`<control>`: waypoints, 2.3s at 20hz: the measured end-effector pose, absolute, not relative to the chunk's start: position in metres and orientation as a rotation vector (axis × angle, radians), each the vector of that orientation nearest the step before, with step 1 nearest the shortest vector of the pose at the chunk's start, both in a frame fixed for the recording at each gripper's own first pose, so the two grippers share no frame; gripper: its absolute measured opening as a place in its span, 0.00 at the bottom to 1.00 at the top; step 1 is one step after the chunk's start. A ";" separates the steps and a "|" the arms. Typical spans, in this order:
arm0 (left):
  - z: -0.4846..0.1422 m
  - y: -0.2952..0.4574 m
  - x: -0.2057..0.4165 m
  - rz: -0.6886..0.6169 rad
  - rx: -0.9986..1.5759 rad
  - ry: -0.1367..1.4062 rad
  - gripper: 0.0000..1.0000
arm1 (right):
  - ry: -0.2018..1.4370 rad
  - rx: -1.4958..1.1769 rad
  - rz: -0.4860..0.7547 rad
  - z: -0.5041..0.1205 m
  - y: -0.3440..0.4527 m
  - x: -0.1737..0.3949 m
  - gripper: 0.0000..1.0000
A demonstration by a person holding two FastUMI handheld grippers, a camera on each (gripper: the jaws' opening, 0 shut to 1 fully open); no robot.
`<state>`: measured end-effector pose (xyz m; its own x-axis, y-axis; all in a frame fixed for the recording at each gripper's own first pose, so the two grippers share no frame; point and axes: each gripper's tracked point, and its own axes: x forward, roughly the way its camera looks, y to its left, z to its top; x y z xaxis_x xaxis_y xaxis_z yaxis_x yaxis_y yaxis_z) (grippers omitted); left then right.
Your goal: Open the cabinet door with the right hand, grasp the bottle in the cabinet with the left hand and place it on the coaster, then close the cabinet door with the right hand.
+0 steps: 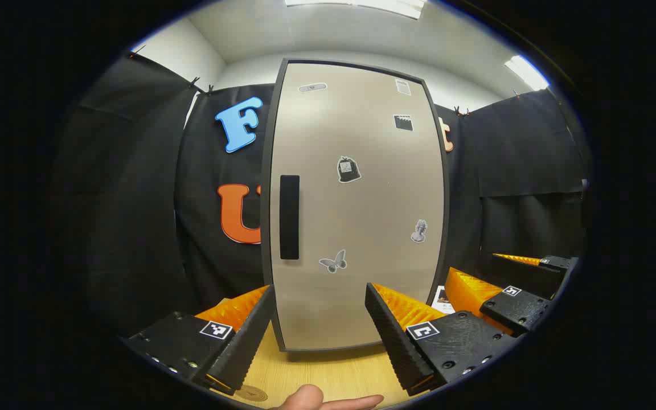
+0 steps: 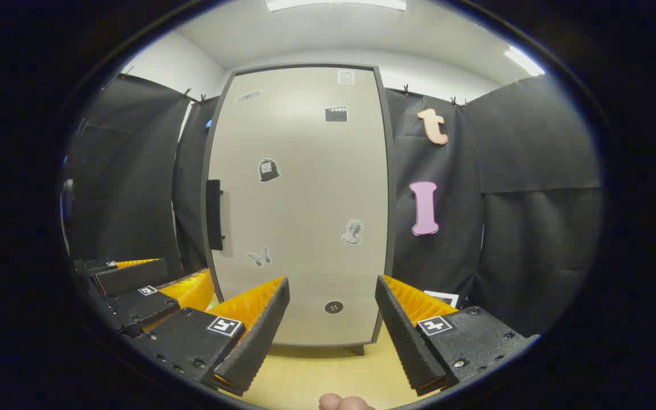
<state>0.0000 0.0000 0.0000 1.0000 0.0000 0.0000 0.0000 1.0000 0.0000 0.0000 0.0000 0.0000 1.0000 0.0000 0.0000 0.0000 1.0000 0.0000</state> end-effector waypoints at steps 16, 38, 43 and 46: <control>-0.003 -0.001 -0.001 -0.004 -0.002 0.015 0.95 | 0.008 0.020 -0.004 -0.001 -0.005 -0.001 0.97; -0.004 0.098 -0.042 0.237 0.039 0.009 0.95 | -0.083 -0.040 0.243 0.048 0.095 0.081 0.96; -0.010 0.144 -0.078 0.368 0.039 0.031 0.95 | -0.104 -0.078 0.349 0.050 0.157 0.113 0.97; -0.015 0.173 -0.099 0.464 0.054 0.054 0.95 | -0.123 -0.089 0.406 0.054 0.197 0.131 0.97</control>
<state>-0.0990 0.1734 -0.0154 0.8929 0.4486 -0.0393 -0.4458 0.8928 0.0642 0.1307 0.1969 0.0544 0.9116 0.3984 0.1017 -0.3875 0.9151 -0.1114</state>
